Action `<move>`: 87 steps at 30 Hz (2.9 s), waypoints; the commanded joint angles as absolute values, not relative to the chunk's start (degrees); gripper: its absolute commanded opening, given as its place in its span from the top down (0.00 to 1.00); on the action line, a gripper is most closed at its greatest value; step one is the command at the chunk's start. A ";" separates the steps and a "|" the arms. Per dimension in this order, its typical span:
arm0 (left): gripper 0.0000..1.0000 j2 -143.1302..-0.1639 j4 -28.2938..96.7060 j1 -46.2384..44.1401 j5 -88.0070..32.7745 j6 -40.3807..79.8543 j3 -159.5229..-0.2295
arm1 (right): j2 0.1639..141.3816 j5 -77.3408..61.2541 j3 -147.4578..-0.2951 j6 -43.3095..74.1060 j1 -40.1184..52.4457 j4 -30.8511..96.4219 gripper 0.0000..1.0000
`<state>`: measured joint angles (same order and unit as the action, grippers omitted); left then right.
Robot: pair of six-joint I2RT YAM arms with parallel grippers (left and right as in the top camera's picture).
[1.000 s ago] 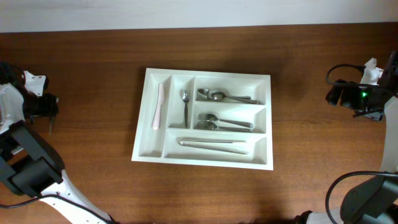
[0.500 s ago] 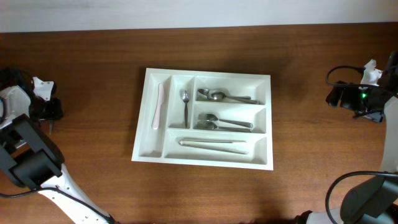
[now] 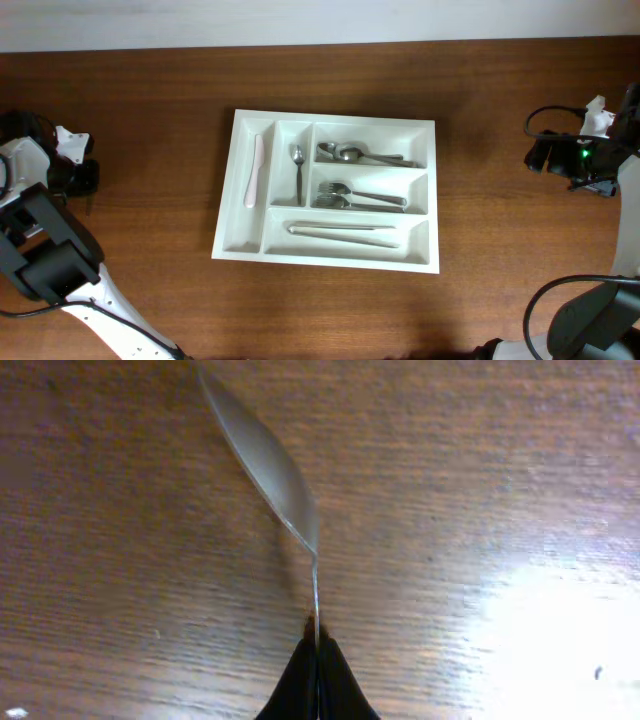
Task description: Pack container
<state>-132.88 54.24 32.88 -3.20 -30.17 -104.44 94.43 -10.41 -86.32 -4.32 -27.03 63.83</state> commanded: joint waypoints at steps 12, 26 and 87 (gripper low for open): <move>0.98 -118.96 64.51 17.04 -5.19 -21.50 -112.25 | 92.92 -9.80 -90.04 -4.21 -27.40 63.90 0.01; 0.98 -109.30 70.81 -14.26 -9.65 -0.38 -111.55 | 92.95 -9.82 -90.24 -4.19 -27.40 64.79 0.01; 0.01 -87.83 41.32 0.45 5.87 -7.81 -88.12 | 72.55 -4.43 -73.95 -13.06 -14.57 41.39 0.01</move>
